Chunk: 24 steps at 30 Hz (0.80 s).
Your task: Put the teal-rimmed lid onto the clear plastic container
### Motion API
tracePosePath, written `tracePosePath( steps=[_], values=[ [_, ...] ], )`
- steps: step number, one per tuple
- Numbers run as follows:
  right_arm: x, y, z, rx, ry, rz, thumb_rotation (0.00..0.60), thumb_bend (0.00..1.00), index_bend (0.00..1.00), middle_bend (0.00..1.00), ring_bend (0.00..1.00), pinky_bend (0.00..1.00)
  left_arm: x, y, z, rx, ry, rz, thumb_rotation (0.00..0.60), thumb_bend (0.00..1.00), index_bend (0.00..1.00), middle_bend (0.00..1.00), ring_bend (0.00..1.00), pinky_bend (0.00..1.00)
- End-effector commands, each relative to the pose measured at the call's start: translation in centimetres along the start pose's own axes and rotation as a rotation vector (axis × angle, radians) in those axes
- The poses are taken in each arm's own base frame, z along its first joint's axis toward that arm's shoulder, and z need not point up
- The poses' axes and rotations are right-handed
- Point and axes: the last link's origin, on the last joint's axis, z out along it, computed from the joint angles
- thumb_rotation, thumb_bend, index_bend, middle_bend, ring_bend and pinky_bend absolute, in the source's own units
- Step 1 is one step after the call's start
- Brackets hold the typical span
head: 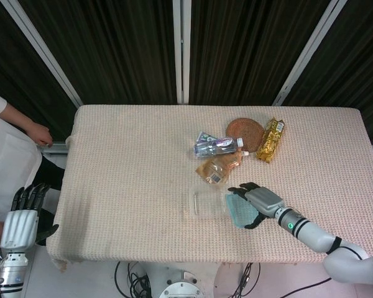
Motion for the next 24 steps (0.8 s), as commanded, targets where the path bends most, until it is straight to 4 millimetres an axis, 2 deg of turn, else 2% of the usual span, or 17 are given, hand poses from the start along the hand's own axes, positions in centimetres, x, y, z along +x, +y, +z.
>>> tracePosePath(
  steps=[1,5,8,11,14,16,19,24],
  values=[
    [0.7,-0.6,1.3,0.019,0.013,-0.042,0.6,0.05,0.0,0.38,0.0,0.0,0.0,-0.1,-0.1,0.005,0.0,0.0,0.6,0.0,0.11,0.07,0.0,0.0],
    [1.3,-1.3,2.5,0.03,0.047,-0.056,0.6,0.05,0.0,0.37,0.0,0.0,0.0,-0.1,0.0,0.004,-0.001,-0.002,0.6,0.0,0.11,0.07,0.0,0.0],
    [1.5,-1.4,2.5,0.028,0.061,-0.07,0.6,0.05,0.0,0.37,0.0,0.0,-0.1,0.0,0.1,-0.004,-0.001,-0.003,0.6,0.0,0.11,0.07,0.0,0.0],
    [1.8,-1.2,1.1,0.015,0.088,-0.079,0.6,0.05,0.0,0.37,0.0,0.0,-0.1,-0.1,0.1,-0.003,0.001,-0.006,0.6,0.0,0.11,0.07,0.0,0.0],
    [2.6,-1.6,-1.2,0.01,0.137,-0.101,0.6,0.06,0.0,0.37,0.0,0.0,-0.1,-0.3,0.2,-0.002,-0.004,-0.007,0.6,0.0,0.11,0.07,0.0,0.0],
    [3.6,-2.6,-2.6,0.017,0.17,-0.117,0.6,0.06,0.0,0.38,0.0,0.0,-0.1,-0.2,0.4,-0.011,-0.004,-0.008,0.6,0.0,0.11,0.07,0.0,0.0],
    [5.0,-4.6,-3.4,0.037,0.196,-0.165,0.6,0.06,0.0,0.38,0.0,0.0,0.0,0.0,0.6,-0.031,0.007,-0.01,0.6,0.0,0.11,0.07,0.0,0.0],
    [5.6,-8.6,-2.2,0.067,0.17,-0.241,0.6,0.06,0.0,0.39,0.0,0.0,0.0,0.2,0.7,-0.049,0.015,-0.015,0.6,0.0,0.11,0.07,0.0,0.0]
  ],
)
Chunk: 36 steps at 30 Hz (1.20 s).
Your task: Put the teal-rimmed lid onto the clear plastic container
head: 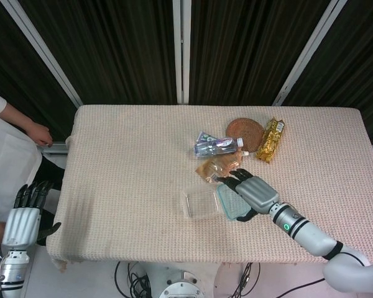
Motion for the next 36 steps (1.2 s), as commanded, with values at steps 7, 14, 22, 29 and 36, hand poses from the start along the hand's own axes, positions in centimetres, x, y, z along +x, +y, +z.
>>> tracePosePath(
  steps=[7,14,22,29,36],
  values=[
    [0.7,-7.5,4.3,-0.006,-0.036,-0.083,0.6,0.06,0.0,0.39,0.0,0.0,0.0,-0.5,-0.2,0.001,0.009,-0.014,0.6,0.0,0.11,0.07,0.0,0.0],
    [-0.4,-10.4,6.4,-0.063,-0.085,-0.069,0.6,0.07,0.0,0.39,0.0,0.0,-0.3,-0.9,-0.1,-0.001,0.01,-0.026,0.6,0.0,0.11,0.07,0.0,0.0],
    [-0.6,-11.1,7.3,-0.099,-0.104,-0.058,0.6,0.08,0.0,0.39,0.0,0.0,-0.5,-1.1,-0.1,-0.005,0.011,-0.033,0.6,0.0,0.11,0.07,0.0,0.0],
    [-1.2,-10.7,7.7,-0.121,-0.115,-0.057,0.6,0.09,0.0,0.39,0.0,0.0,-0.7,-1.2,-0.3,0.001,0.007,-0.036,0.6,0.0,0.11,0.07,0.0,0.0],
    [-1.7,-10.5,8.1,-0.128,-0.115,-0.052,0.6,0.09,0.0,0.38,0.0,0.0,-0.7,-1.1,-0.1,-0.001,0.006,-0.034,0.6,0.0,0.11,0.07,0.0,0.0]
  ],
)
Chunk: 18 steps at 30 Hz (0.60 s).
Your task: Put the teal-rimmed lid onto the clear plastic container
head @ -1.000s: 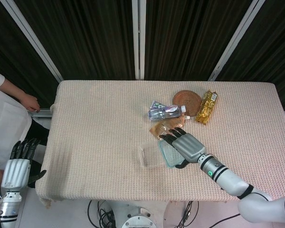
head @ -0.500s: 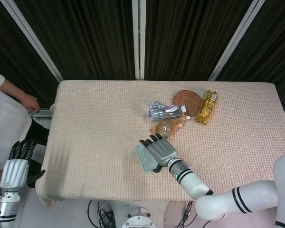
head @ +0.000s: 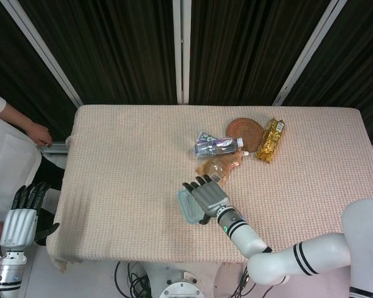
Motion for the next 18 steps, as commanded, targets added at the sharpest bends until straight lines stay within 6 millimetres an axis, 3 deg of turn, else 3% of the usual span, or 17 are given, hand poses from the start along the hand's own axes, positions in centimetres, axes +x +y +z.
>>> tracePosePath(
  steps=[1,18],
  values=[
    [-0.2,0.0,0.0,-0.006,0.0,-0.002,0.6,0.09,0.0,0.38,0.0,0.0,0.0,0.0,0.1,0.0,-0.001,0.0,0.6,0.0,0.11,0.07,0.0,0.0],
    [-1.3,0.4,-0.4,-0.076,0.025,0.07,0.6,0.09,0.0,0.38,0.0,0.0,-0.4,0.0,0.7,-0.012,-0.008,-0.01,0.6,0.0,0.11,0.07,0.0,0.0]
  ],
)
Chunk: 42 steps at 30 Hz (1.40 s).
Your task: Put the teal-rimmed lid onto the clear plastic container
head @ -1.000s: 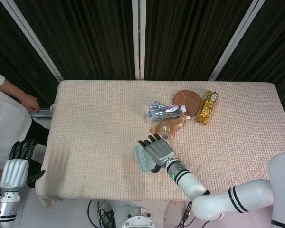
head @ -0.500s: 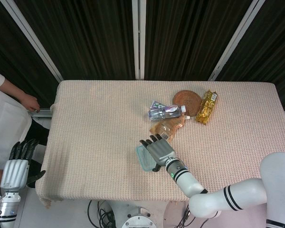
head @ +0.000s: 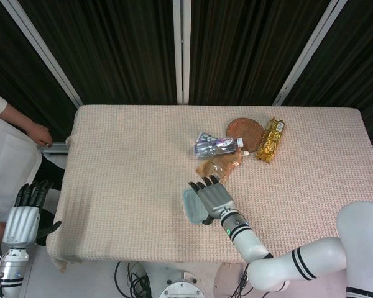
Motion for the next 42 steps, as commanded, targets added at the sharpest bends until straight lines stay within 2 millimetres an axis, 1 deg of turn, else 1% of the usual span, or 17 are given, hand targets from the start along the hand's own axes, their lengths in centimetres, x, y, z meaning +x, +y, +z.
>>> tracePosePath(
  steps=[1,16,27,42],
  values=[
    [-0.1,-0.1,0.0,-0.007,0.001,0.022,0.6,0.09,0.0,0.38,0.0,0.0,-0.1,-0.1,0.1,0.0,0.0,-0.002,0.6,0.0,0.11,0.07,0.0,0.0],
    [-0.7,-0.4,1.1,-0.044,0.001,0.046,0.6,0.09,0.0,0.38,0.0,0.0,-0.4,-0.4,0.0,0.002,-0.005,-0.013,0.6,0.0,0.11,0.07,0.0,0.0],
    [-1.1,-0.2,1.0,-0.062,0.001,0.057,0.6,0.09,0.0,0.38,0.0,0.0,-0.6,-0.4,0.2,-0.003,-0.007,-0.016,0.6,0.0,0.11,0.07,0.0,0.0],
    [-1.6,-1.0,0.8,-0.063,0.012,0.063,0.6,0.09,0.0,0.38,0.0,0.0,-0.8,-0.6,0.2,-0.005,-0.006,-0.024,0.6,0.0,0.11,0.07,0.0,0.0]
  ],
)
